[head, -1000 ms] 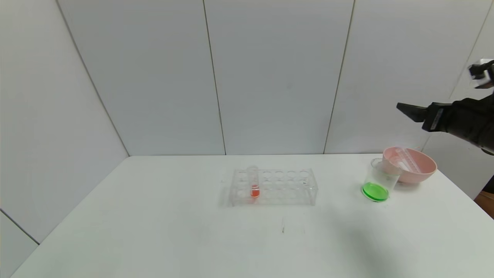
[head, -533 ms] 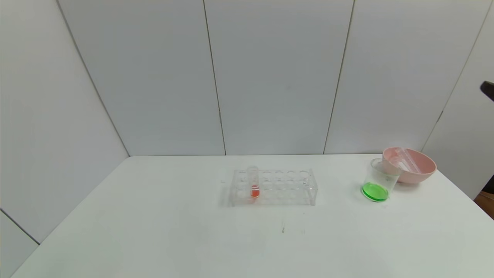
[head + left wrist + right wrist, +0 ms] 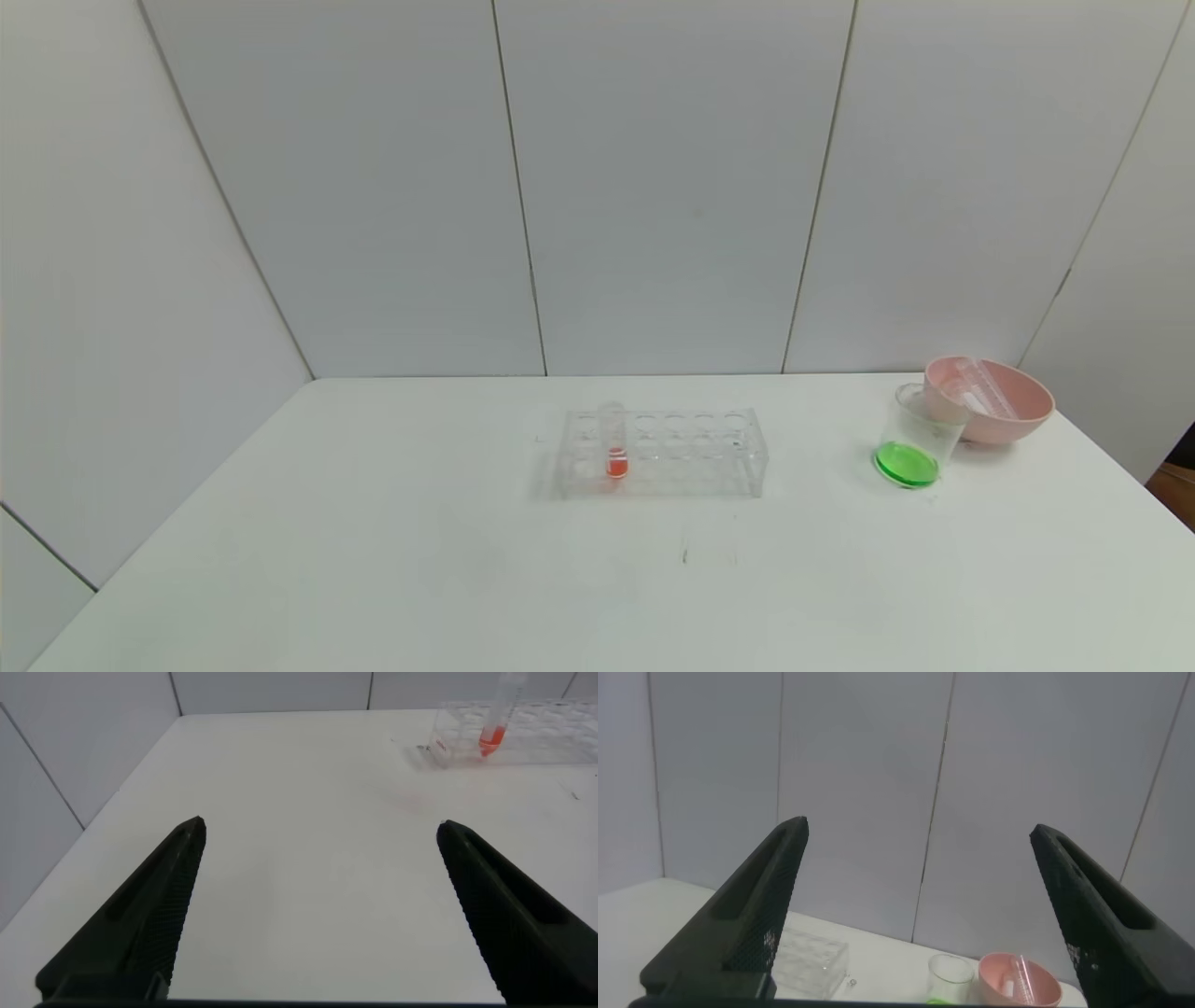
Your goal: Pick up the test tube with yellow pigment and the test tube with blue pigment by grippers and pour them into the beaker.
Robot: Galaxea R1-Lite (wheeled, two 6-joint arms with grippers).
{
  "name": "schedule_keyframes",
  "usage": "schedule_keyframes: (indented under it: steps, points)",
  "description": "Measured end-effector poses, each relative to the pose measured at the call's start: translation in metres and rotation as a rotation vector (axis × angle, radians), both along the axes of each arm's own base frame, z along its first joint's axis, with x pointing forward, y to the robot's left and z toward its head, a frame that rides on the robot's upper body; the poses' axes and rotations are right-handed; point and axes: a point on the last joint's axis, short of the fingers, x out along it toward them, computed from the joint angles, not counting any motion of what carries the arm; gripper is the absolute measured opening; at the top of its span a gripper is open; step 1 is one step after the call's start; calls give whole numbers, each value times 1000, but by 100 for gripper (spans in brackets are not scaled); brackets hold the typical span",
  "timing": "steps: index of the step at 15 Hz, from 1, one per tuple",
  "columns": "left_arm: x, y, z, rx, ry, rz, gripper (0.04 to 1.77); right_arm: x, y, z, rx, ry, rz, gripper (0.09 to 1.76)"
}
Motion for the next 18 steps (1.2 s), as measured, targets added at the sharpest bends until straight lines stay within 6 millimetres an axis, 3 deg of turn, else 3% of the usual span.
schedule_keyframes:
  steps: [3, 5, 8, 11, 14, 16, 18]
  points:
    - [0, 0, 0, 0, 0, 0, 176, -41, 1, -24, -44, -87, -13, 170]
    - [0, 0, 0, 0, 0, 0, 176, -55, 1, -48, -81, -125, -31, 170]
    - [0, 0, 0, 0, 0, 0, 176, -52, -1, -86, -54, -89, -106, 170]
    - [0, 0, 0, -10, 0, 0, 176, -36, -4, -124, -7, 19, -212, 170]
    - [0, 0, 0, 0, 0, 0, 176, -22, -5, -161, -18, 271, -236, 170]
    - [0, 0, 0, 0, 0, 0, 176, -19, -5, -181, -41, 457, -243, 170]
    - [0, 0, 0, 0, 0, 0, 176, -20, -6, -186, -15, 511, -262, 170]
